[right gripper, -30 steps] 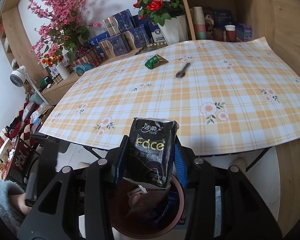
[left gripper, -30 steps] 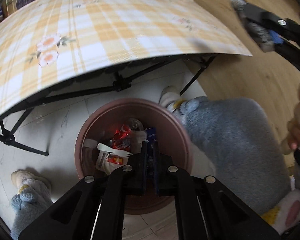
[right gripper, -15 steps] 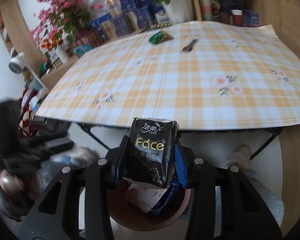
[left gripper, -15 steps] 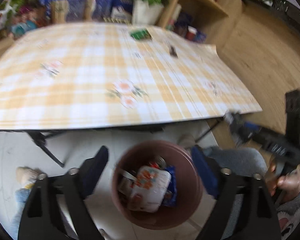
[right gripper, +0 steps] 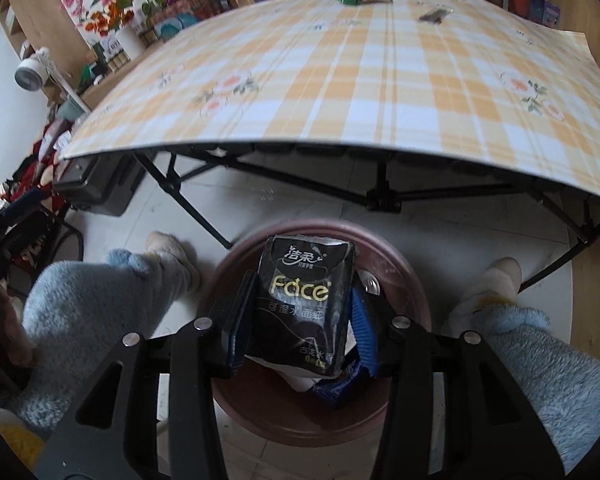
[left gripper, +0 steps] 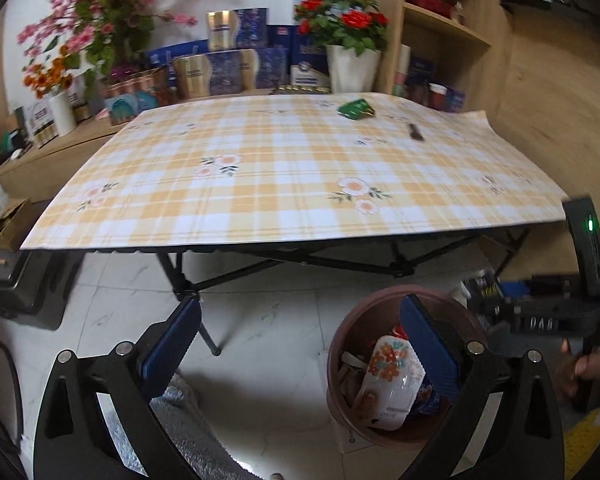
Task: Collect trash
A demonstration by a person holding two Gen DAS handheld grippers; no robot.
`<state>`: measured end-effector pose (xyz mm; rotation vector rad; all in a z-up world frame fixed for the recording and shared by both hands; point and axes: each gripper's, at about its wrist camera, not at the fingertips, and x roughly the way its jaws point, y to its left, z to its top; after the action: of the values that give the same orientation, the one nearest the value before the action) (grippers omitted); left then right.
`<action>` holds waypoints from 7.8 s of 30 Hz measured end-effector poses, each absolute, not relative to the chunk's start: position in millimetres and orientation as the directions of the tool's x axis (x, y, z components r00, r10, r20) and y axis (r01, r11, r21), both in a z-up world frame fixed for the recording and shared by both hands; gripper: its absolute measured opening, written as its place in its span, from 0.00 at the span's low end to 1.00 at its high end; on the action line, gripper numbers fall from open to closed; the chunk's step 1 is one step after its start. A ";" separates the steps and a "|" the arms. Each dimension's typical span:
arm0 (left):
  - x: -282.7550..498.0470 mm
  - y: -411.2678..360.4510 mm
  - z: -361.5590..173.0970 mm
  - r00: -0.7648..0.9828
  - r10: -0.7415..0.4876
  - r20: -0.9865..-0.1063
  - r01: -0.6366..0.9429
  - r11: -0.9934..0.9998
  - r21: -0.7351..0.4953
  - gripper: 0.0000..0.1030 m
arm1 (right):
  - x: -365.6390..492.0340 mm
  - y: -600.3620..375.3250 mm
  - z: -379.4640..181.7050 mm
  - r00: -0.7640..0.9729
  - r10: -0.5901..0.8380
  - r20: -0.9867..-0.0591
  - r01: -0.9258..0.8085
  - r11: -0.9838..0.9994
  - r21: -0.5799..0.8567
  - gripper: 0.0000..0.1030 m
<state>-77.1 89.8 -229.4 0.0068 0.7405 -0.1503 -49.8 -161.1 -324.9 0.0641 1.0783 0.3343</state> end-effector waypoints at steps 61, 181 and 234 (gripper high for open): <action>-0.9 129.5 -209.3 0.682 -0.126 -0.721 -0.052 0.974 -0.219 0.94 | 108.7 -271.8 -243.0 0.658 0.211 -0.723 -0.095 0.976 0.198 0.94; -30.5 13.2 -288.8 0.435 -0.365 -0.823 0.303 0.920 -0.249 0.79 | -66.2 -194.5 -279.5 0.563 0.383 -0.733 -0.260 0.923 0.282 0.14; -59.2 94.9 -241.3 0.687 -0.174 -0.706 0.062 0.982 -0.181 0.94 | -51.7 -187.9 -326.0 0.423 0.301 -0.854 -0.186 0.952 0.244 0.94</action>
<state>-59.2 94.9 -241.3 -0.1470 0.8036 -0.1324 -51.7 -187.9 -326.0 0.1178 1.0922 0.3060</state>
